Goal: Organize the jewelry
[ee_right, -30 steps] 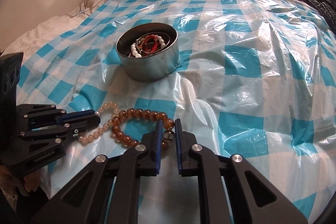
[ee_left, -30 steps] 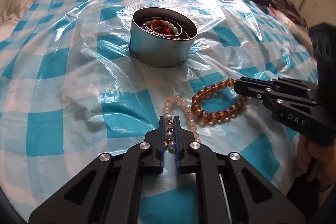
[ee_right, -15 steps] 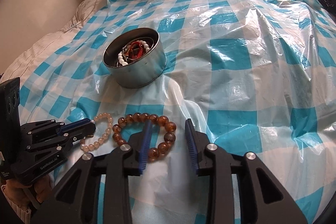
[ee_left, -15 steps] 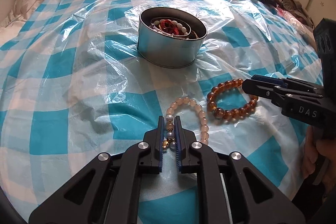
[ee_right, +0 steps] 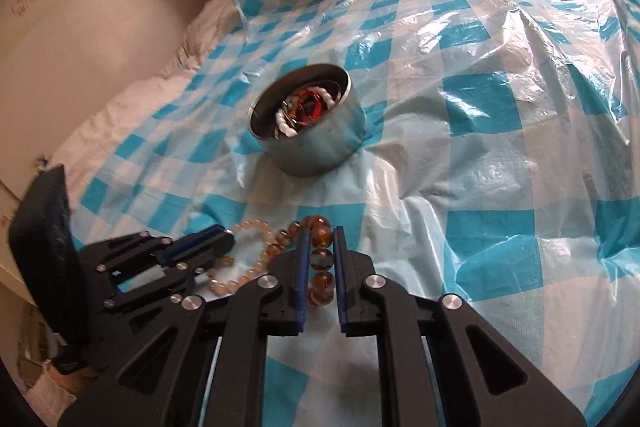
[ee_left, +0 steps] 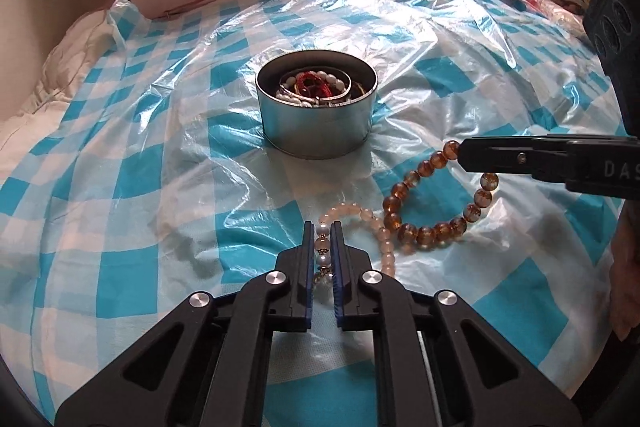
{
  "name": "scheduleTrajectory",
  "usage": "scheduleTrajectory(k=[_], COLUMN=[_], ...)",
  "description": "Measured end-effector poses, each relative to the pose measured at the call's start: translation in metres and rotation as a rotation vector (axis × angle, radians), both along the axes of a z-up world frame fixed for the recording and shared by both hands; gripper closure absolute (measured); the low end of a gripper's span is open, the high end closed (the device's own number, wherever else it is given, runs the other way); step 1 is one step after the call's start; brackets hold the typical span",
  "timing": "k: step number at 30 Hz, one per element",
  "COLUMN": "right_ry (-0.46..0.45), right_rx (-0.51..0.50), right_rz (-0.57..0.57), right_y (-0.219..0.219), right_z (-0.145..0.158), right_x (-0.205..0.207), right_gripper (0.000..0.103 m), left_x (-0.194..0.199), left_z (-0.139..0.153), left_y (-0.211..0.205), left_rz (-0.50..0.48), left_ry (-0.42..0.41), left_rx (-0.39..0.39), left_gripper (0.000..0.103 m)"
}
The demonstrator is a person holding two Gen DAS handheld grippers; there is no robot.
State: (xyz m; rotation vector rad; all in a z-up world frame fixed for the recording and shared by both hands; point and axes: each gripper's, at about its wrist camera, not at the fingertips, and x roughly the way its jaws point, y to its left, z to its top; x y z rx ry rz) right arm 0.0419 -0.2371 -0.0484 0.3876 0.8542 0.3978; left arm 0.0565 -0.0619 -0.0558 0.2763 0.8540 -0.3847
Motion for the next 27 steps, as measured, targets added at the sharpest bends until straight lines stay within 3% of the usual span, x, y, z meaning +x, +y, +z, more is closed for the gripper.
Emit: scheduleTrajectory(k=[3,7,15,20,27], right_ry=[-0.049,-0.091,-0.116,-0.14,-0.162], right_rx=[0.097,0.121,0.153,0.172,0.229], right_rz=[0.02,0.033,0.021,0.012,-0.029], right_y=[-0.003,0.002,-0.009,-0.012,-0.024], right_z=[0.01,0.02,0.024,0.028,0.03], right_x=[-0.005,-0.007,-0.004,-0.004,-0.002], right_gripper=[0.09,0.09,0.09,0.09,0.09], left_x=[-0.002,-0.005,-0.002,0.004,0.01], left_z=[0.011,0.026,0.041,0.046,0.051], left_y=[0.002,0.002,-0.006,0.001,0.011], left_rz=[0.017,0.027,0.012,0.026,0.075], left_ry=[-0.043,-0.08,-0.065,-0.038,-0.061], left_rx=[-0.036,-0.083,-0.193,-0.303,-0.354], left_gripper=[0.096,0.095,0.095,0.095,0.095])
